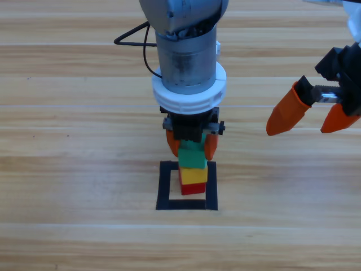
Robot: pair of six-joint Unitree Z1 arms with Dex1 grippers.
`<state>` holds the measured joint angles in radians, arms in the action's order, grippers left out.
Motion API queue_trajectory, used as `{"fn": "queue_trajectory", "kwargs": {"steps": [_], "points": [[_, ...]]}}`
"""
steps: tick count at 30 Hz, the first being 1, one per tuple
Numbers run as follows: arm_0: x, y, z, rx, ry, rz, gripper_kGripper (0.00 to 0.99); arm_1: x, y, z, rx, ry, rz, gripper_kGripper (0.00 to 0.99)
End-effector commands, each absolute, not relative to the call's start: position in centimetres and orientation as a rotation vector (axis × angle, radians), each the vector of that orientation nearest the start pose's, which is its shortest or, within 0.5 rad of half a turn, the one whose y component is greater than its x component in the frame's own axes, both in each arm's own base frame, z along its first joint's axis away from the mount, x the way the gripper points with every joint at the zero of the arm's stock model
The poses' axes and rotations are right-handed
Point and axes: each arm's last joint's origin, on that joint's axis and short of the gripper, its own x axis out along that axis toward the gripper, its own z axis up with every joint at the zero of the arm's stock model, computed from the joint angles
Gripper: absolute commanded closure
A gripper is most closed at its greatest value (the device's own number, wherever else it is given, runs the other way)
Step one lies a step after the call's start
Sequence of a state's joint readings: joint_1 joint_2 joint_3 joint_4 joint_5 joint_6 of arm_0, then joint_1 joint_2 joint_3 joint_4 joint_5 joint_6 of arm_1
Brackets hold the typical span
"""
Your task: Stack the blocks in the rectangular block: red at the bottom, yellow in the middle, green on top
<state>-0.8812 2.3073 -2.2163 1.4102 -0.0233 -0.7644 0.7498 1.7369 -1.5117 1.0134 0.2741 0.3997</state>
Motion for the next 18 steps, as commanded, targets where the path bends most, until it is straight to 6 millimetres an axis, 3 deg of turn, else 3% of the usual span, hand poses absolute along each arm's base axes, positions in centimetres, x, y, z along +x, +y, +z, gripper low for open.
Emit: {"fn": "queue_trajectory", "kwargs": {"steps": [1,18], "points": [[29.57,-36.46,26.02,0.096,1.570,-0.118,0.990,21.51,20.73,36.33,0.063,1.338,0.636,0.004],[29.85,-35.95,26.42,0.113,1.560,-0.135,0.990,21.42,20.65,36.36,0.060,1.334,0.641,0.004]]}}
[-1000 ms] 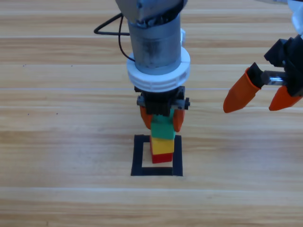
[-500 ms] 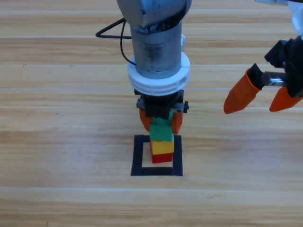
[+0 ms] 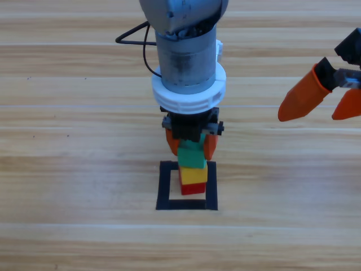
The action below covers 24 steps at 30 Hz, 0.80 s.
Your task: Stack the blocks in the rectangular block: red at the bottom, yellow in the middle, green on top
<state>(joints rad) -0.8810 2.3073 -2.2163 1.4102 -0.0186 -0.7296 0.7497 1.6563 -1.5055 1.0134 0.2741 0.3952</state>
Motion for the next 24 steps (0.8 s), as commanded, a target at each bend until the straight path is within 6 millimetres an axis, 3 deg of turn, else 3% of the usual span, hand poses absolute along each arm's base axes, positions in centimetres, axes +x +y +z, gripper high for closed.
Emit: {"fn": "queue_trajectory", "kwargs": {"steps": [1,3,4,6,7,20,24], "points": [[29.9,-36.0,26.4,0.120,1.560,-0.140,0.990,21.4,20.6,36.4,0.062,1.331,0.641,0.004],[29.8,-36.0,26.3,0.129,1.562,-0.150,0.929,21.4,20.7,36.3,0.060,1.332,0.641,0.004],[29.8,-35.9,26.4,0.134,1.559,-0.155,0.732,21.4,20.7,36.3,0.061,1.333,0.643,0.004],[29.7,-35.7,26.9,0.130,1.555,-0.161,0.073,21.4,20.7,36.3,0.061,1.331,0.643,0.004],[29.5,-35.6,27.1,0.129,1.553,-0.163,0.002,21.4,20.7,36.3,0.061,1.333,0.643,0.004],[29.6,-35.3,27.7,0.118,1.543,-0.168,0.000,21.4,20.7,36.2,0.061,1.336,0.649,0.004],[29.9,-34.4,30.4,0.076,1.489,-0.203,0.000,21.4,20.7,36.2,0.061,1.336,0.649,0.004]]}}
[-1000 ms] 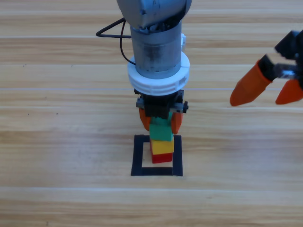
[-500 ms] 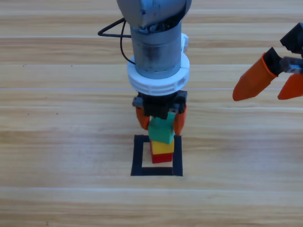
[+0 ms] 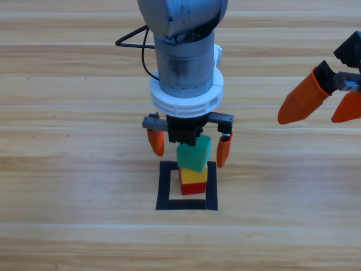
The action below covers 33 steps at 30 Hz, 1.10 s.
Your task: Stack the blocks in the rectangular block: red at the bottom, yellow in the middle, green on top
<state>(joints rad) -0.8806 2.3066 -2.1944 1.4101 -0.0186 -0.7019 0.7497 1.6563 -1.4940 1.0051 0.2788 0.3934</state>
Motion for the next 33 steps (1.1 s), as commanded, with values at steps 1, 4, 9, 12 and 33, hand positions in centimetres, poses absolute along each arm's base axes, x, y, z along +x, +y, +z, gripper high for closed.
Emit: {"fn": "queue_trajectory", "kwargs": {"steps": [1,4,9,12,33], "points": [[30.1,-34.0,31.2,0.062,1.470,-0.214,0.000,21.4,20.6,36.2,0.061,1.335,0.649,0.004],[30.7,-32.4,34.1,0.014,1.406,-0.253,0.000,21.4,20.6,36.2,0.060,1.335,0.650,0.004],[31.0,-28.8,38.3,-0.046,1.323,-0.288,0.000,21.2,20.5,36.4,0.061,1.331,0.654,0.004],[31.3,-26.7,39.8,-0.062,1.292,-0.293,0.000,21.2,20.5,36.4,0.060,1.329,0.656,0.004],[23.2,-17.7,40.6,0.121,1.130,-0.379,0.000,20.8,20.0,36.5,0.061,1.311,0.641,0.004]]}}
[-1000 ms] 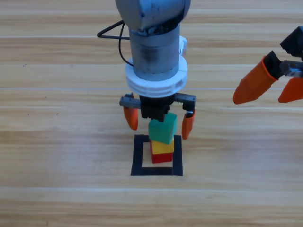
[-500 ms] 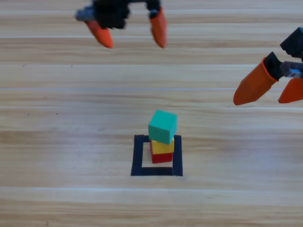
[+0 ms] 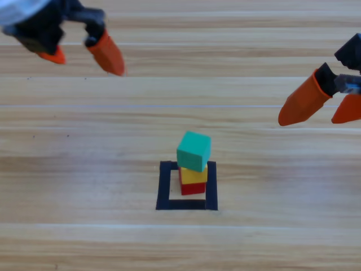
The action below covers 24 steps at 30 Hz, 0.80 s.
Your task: Stack the blocks in the rectangular block: red at the bottom, yellow in the middle, green on top
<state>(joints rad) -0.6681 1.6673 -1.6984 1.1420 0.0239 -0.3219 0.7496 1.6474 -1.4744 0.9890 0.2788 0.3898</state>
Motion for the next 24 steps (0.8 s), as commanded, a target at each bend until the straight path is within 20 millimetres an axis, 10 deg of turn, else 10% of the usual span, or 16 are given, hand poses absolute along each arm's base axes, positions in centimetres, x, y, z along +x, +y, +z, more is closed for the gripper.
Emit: {"fn": "queue_trajectory", "kwargs": {"steps": [1,24], "points": [[23.2,-17.7,40.6,0.123,1.132,-0.379,0.000,20.9,20.1,36.4,0.057,1.310,0.635,0.004],[24.1,-18.4,37.8,0.121,1.179,-0.358,0.000,22.3,21.3,34.8,0.044,1.362,0.623,0.004]]}}
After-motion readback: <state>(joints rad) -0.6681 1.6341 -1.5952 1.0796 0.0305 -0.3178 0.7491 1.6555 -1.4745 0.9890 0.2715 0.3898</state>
